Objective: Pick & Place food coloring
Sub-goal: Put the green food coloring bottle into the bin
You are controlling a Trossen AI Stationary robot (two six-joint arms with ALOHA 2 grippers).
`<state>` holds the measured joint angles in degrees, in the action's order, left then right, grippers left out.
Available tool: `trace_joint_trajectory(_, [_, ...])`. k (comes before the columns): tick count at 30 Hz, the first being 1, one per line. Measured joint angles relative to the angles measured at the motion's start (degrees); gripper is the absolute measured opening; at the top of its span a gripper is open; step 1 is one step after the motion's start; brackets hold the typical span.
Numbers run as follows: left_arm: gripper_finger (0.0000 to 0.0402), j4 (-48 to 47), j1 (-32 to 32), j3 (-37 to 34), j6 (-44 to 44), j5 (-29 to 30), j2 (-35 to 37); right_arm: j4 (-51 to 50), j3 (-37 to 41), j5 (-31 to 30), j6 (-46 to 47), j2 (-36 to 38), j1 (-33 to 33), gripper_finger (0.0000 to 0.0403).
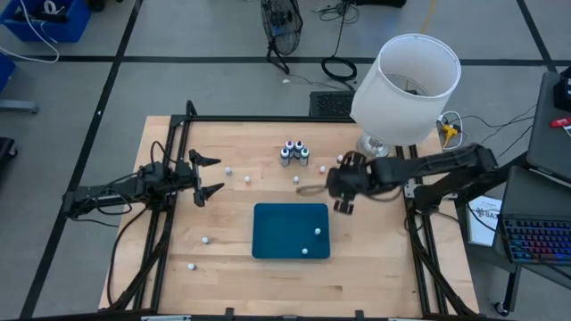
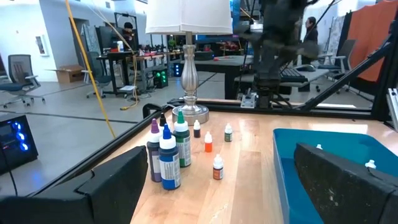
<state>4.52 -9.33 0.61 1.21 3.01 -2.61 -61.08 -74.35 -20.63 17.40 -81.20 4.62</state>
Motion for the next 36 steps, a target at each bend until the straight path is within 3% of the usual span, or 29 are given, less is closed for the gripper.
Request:
trace_joint_trajectory(6, [0.0399, -0.01, -0.01, -0.01, 0.00, 0.00, 0.00, 8.51, 9.57, 8.51, -5.52, 1.30, -10.74, 0.0146])
trace_joint_trajectory(13, [0.0399, -0.01, 0.01, -0.01, 0.00, 0.00, 0.00, 20.92, 19.58, 13.58, -10.21, 1.30, -16.63, 0.0146])
trace_joint_trajectory(20, [0.0399, -0.01, 0.01, -0.01, 0.00, 0.00, 0.00, 30.04, 26.67, 16.42, -12.44, 1.30, -18.57, 0.0148])
trace_joint_trajectory(29, [0.0399, -0.01, 0.01, -0.01, 0.00, 0.00, -0.02, 33.81, 28.64, 16.32, -12.58, 1.13, -19.34, 0.0196])
trace_joint_trajectory(36, [0.0399, 0.00, 0.00, -0.01, 0.00, 0.01, -0.01, 36.28, 28.68, 16.23, -12.87, -3.67, -19.73, 0.0209])
